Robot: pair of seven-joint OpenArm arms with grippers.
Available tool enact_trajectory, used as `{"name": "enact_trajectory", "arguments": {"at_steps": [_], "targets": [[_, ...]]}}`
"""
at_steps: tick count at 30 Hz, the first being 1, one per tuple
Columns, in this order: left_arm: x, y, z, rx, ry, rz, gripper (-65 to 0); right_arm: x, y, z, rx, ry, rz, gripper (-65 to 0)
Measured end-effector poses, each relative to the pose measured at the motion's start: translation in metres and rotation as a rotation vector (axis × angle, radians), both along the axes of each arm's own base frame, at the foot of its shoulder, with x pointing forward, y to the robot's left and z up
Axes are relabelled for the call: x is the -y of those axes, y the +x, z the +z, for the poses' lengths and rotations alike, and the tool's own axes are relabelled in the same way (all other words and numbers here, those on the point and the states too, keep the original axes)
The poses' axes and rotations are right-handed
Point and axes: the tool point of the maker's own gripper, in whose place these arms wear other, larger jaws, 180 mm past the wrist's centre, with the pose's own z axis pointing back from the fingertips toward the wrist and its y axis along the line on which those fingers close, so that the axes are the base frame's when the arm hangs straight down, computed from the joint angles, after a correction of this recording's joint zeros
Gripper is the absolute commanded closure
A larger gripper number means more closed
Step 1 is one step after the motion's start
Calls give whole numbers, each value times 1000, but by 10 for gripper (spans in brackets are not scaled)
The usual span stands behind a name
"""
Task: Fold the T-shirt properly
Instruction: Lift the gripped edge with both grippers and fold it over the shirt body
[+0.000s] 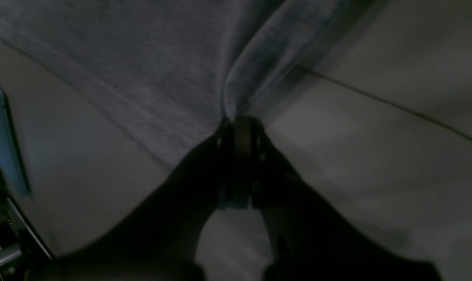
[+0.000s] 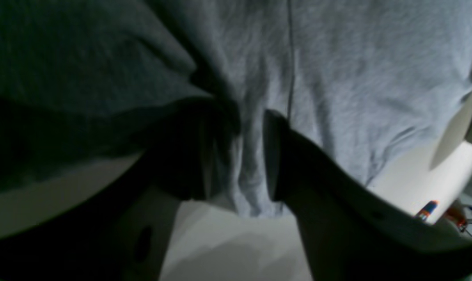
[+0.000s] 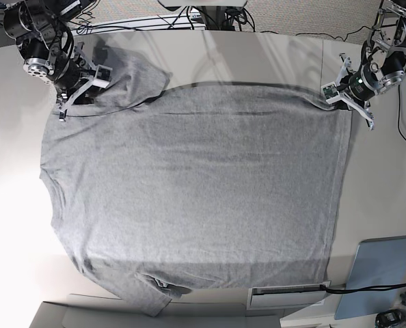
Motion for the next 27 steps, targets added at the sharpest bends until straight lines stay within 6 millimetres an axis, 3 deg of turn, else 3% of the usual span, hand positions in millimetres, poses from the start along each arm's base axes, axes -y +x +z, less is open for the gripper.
{"name": "enact_trajectory", "arguments": {"at_steps": [12, 14, 16, 23, 27], "targets": [[0, 0, 0, 0, 0, 0, 0, 9, 16, -6, 14, 66, -57, -216], [0, 0, 0, 0, 0, 0, 0, 10, 16, -7, 12, 66, -58, -137], [0, 0, 0, 0, 0, 0, 0, 9, 13, -9, 0, 66, -59, 0], [2, -3, 1, -15, -38, 28, 0, 26, 11, -7, -26, -9, -184, 0], [-5, -17, 2, -45, -23, 14, 0, 35, -16, 2, -105, -96, -169, 0]]}}
